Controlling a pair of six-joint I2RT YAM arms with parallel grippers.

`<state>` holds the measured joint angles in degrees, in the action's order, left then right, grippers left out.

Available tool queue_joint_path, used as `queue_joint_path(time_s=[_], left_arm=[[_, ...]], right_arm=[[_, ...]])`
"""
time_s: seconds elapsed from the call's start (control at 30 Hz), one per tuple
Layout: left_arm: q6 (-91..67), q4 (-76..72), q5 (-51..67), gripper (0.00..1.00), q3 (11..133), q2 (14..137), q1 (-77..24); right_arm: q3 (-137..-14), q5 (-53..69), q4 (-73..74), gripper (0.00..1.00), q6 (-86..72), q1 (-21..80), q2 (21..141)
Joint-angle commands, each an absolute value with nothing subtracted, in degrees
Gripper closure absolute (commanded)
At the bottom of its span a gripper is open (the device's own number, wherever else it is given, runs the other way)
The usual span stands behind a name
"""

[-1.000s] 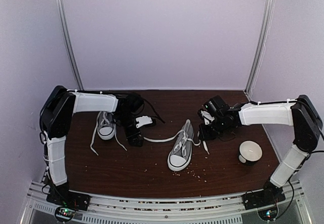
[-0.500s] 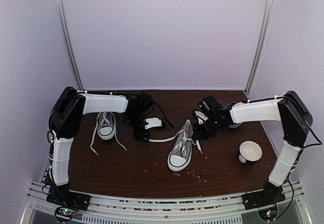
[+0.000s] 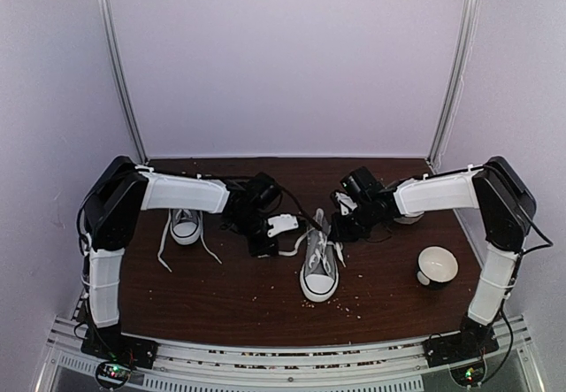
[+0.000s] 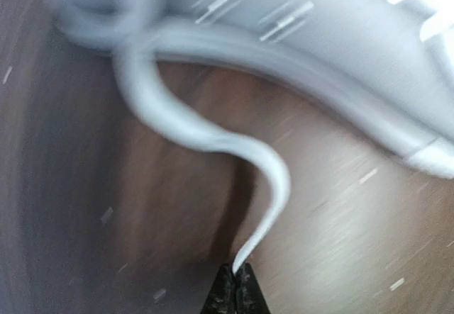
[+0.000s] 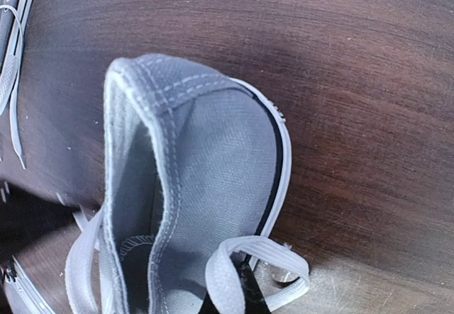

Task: Tie the shoes
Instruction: Pick up the shoelace from the center of the board, then pull the shoelace from the shoe.

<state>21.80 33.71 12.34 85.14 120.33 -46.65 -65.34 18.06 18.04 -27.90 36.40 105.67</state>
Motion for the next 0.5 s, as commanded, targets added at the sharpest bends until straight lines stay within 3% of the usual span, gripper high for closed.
queue_joint_path(time_s=[0.0, 0.33, 0.47], left_arm=[[16.9, 27.9, 16.4, 1.0, 84.9, 119.1, -51.2], [16.4, 26.8, 18.8, 1.0, 84.8, 119.0, -54.3], [16.0, 27.0, 14.8, 1.0, 83.5, 116.4, -54.1]], right_arm=[[-64.2, 18.4, 16.6, 1.0, -29.8, 37.5, 106.0], [-58.4, 19.2, 11.9, 1.0, -34.9, 39.3, 102.6], [-58.6, 16.9, 14.3, 1.0, -34.8, 39.3, 99.5]])
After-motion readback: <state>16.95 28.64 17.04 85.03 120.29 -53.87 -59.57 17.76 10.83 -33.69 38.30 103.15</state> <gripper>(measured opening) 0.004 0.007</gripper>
